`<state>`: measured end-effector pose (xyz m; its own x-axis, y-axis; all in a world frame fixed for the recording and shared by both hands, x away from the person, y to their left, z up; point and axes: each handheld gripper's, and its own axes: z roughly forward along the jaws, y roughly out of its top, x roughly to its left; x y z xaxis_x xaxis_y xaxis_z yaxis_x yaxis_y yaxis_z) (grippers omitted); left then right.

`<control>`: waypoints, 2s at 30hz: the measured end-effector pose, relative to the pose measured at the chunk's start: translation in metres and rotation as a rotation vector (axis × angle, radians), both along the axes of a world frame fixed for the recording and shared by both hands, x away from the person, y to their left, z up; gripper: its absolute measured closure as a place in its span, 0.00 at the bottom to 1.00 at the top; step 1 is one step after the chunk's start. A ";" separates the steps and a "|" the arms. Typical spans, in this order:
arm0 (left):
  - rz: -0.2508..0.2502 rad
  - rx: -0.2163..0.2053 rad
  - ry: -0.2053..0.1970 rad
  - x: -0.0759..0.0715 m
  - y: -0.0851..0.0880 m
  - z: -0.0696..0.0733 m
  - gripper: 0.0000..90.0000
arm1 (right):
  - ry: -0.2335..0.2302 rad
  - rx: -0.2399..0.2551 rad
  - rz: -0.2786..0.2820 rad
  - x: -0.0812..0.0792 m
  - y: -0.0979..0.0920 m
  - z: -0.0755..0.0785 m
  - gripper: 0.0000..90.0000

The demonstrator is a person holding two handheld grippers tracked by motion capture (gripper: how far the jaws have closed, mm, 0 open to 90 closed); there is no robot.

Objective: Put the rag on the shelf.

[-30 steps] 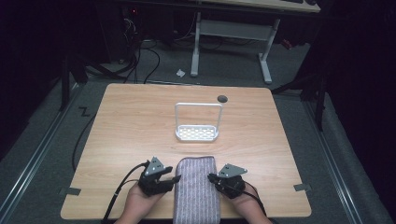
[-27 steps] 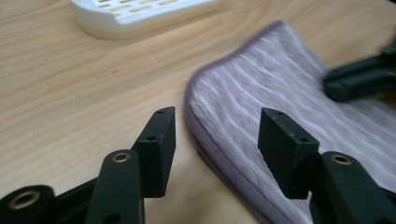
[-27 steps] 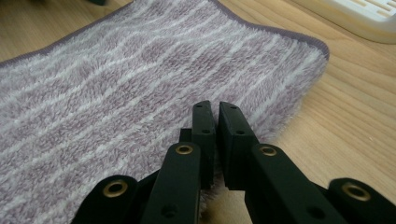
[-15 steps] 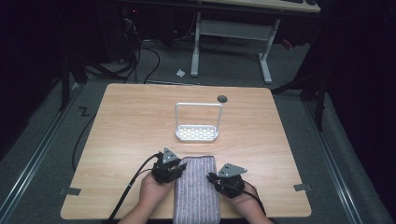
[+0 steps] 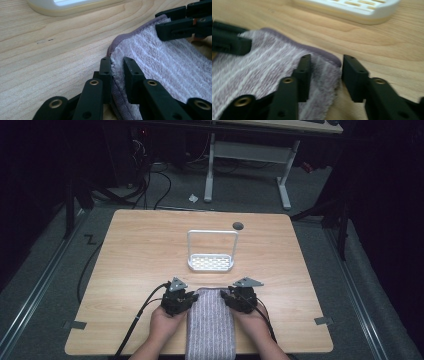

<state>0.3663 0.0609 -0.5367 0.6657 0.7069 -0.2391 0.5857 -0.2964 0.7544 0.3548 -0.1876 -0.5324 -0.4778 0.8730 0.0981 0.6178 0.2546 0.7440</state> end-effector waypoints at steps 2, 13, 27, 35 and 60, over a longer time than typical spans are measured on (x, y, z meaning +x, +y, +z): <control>0.001 0.001 -0.001 0.000 0.000 0.000 0.86 | -0.016 -0.034 0.023 -0.006 0.004 0.000 0.83; -0.007 -0.030 0.027 0.001 0.003 -0.001 0.86 | -0.088 -0.039 0.065 -0.019 0.006 0.003 0.92; -0.023 -0.081 -0.090 -0.020 0.020 0.010 0.88 | -0.187 0.004 0.085 -0.037 0.013 0.019 0.92; -0.010 -0.124 -0.166 -0.034 0.023 0.033 0.88 | -0.293 0.037 0.080 -0.048 0.015 0.041 0.92; 0.046 -0.208 -0.386 -0.038 0.023 0.114 0.88 | -0.542 0.134 0.054 -0.045 0.011 0.111 0.92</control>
<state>0.3286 0.0836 -0.4224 0.7030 0.7011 -0.1195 0.2587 -0.0955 0.9612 0.3102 -0.1764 -0.4218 -0.5342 0.8428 -0.0654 0.1267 0.1563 0.9796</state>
